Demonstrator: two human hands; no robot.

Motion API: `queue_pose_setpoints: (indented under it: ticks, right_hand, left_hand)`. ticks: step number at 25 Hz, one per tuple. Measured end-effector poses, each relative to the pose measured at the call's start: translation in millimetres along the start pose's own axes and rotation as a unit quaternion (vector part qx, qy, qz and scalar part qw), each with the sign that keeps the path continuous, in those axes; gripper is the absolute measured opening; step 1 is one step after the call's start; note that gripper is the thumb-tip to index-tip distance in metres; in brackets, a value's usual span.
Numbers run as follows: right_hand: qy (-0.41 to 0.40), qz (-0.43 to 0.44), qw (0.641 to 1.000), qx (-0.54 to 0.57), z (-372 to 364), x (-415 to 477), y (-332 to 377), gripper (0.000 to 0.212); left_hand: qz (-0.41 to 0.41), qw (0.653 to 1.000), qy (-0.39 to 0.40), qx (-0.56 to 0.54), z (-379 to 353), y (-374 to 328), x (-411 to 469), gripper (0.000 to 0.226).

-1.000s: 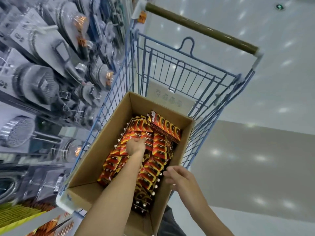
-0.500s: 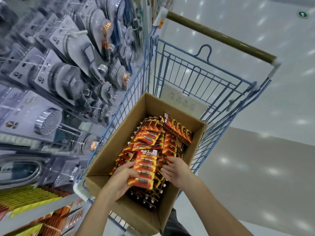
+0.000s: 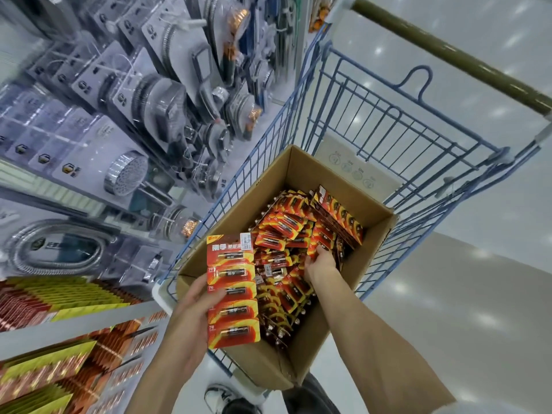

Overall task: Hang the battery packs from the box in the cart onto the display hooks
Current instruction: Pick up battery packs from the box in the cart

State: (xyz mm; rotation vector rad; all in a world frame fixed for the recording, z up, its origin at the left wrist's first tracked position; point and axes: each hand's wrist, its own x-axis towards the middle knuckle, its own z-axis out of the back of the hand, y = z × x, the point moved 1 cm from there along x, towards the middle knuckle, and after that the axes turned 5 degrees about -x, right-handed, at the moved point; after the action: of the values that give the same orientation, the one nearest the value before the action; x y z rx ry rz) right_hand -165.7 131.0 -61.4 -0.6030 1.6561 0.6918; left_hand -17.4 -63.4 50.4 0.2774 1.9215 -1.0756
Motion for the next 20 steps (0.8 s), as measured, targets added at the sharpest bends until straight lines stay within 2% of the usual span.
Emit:
queue_pose_setpoints:
  ticks: [1,3,4,6,10,12,16,18,20]
  right_hand:
    - [-0.01,-0.002,0.999,0.036,0.8,7.0,1.9,0.041]
    - [-0.039,0.047,0.998,-0.014,5.7,3.5,-2.4,0.043]
    - [-0.044,0.05,0.998,0.002,7.7,-2.0,-0.8,0.041]
    - [0.0,0.05,0.999,-0.019,8.2,-20.1,-3.6,0.039]
    - [0.101,0.057,0.988,-0.101,22.2,-59.8,-24.0,0.052]
    - [0.161,0.095,0.967,-0.174,26.6,-83.7,-35.1,0.061]
    - [0.26,0.177,0.899,-0.304,33.9,-144.5,-61.5,0.072]
    - [0.307,0.209,0.864,-0.34,30.8,-179.6,-79.9,0.069]
    - [0.34,0.231,0.836,-0.365,23.4,-212.5,-101.9,0.054]
  left_hand:
    - [-0.006,1.0,-0.014,-0.009,0.0,-0.9,-1.9,0.049]
    - [-0.019,0.999,-0.035,-0.017,1.9,-3.3,-6.1,0.043]
    - [-0.024,0.999,-0.039,-0.018,2.9,-4.8,-8.7,0.042]
    - [-0.032,0.999,-0.034,-0.017,6.4,-7.0,-14.6,0.04]
    - [-0.042,0.998,-0.032,-0.016,20.0,-10.4,-29.9,0.036]
    - [-0.051,0.998,-0.031,-0.025,27.8,-12.0,-42.1,0.038]
    - [-0.098,0.992,-0.043,-0.068,52.4,-18.1,-81.6,0.037]
    - [-0.135,0.985,-0.048,-0.091,70.8,-22.2,-109.3,0.034]
    - [-0.178,0.975,-0.064,-0.113,91.9,-26.1,-136.7,0.031]
